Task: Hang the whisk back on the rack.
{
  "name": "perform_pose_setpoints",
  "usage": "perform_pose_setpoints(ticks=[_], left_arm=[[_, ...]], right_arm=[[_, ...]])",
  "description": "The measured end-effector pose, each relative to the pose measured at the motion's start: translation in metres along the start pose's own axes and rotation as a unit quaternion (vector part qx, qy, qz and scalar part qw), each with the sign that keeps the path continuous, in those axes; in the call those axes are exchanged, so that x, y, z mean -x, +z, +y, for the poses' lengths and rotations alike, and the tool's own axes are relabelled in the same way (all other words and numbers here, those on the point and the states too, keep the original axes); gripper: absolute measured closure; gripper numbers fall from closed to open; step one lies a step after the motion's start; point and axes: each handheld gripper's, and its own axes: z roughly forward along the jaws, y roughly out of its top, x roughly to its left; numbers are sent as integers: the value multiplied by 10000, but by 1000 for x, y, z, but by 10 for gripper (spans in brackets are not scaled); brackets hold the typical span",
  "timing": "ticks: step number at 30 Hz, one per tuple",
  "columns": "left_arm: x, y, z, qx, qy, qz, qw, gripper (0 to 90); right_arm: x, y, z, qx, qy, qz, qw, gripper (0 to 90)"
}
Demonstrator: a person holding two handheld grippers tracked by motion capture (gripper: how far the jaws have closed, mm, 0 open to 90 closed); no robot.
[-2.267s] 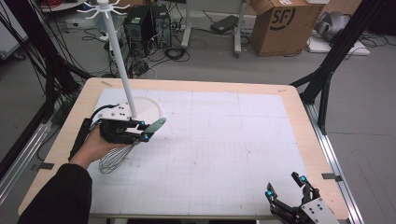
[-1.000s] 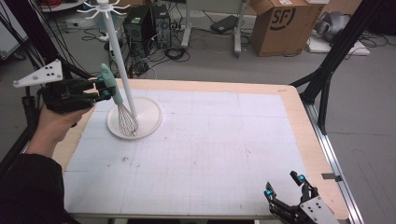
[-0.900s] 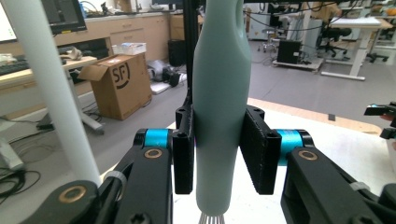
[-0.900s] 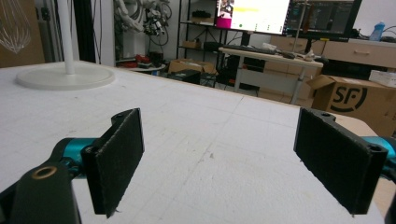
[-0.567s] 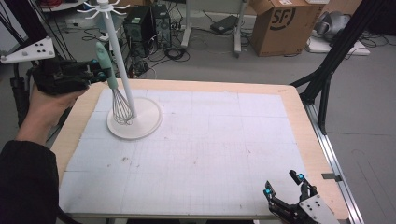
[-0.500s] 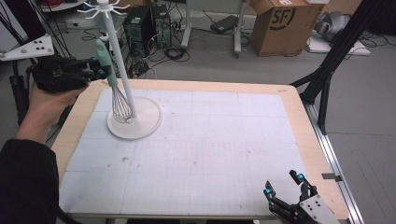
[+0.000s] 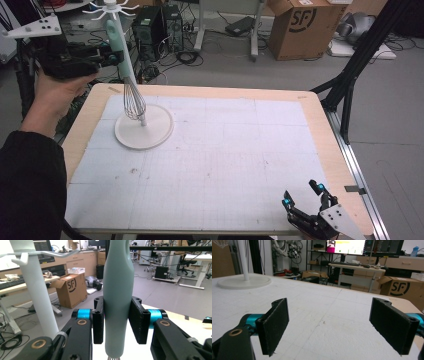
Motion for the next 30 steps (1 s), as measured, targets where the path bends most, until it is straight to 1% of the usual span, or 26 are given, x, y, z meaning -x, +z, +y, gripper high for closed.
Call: perform_pose_setpoints(ticks=[4, 6, 7, 9, 12, 14, 18, 20, 22, 26, 30], left_arm=[[-3, 5, 3, -57, 3, 87, 9999, 672], [-6, 5, 4, -6, -40, 156, 9999, 673], [-7, 5, 5, 13, -63, 238, 9997, 672], [-12, 4, 4, 17, -117, 335, 9994, 672], [-18, 5, 2, 23, -193, 403, 9990, 672], [-20, 6, 1, 15, -191, 404, 9990, 672], [-19, 9, 1, -23, -159, 380, 9991, 672], [-19, 11, 0, -46, -136, 416, 9990, 672], [-20, 12, 0, -57, -191, 425, 9989, 672], [-20, 14, -1, -112, -150, 445, 9988, 672], [-23, 16, -1, -101, -182, 467, 9987, 672]], right_arm=[[0, 0, 0, 33, -13, 11, 10000, 155], [0, 0, 0, 27, 3, 10, 10000, 155], [0, 0, 0, 23, 24, 11, 10000, 155], [1, -1, 0, 22, 26, 10, 10000, 155], [1, -2, 0, 41, 19, 15, 10000, 155], [0, -3, 1, 54, -5, 29, 10000, 155], [1, -2, 1, 48, 4, 38, 10000, 155], [1, -2, 0, 35, 17, 31, 10000, 155], [1, -2, 0, 39, 16, 31, 10000, 155], [1, -2, 1, 42, 33, 28, 10000, 155], [1, -2, 0, 38, 31, 26, 10000, 155]])
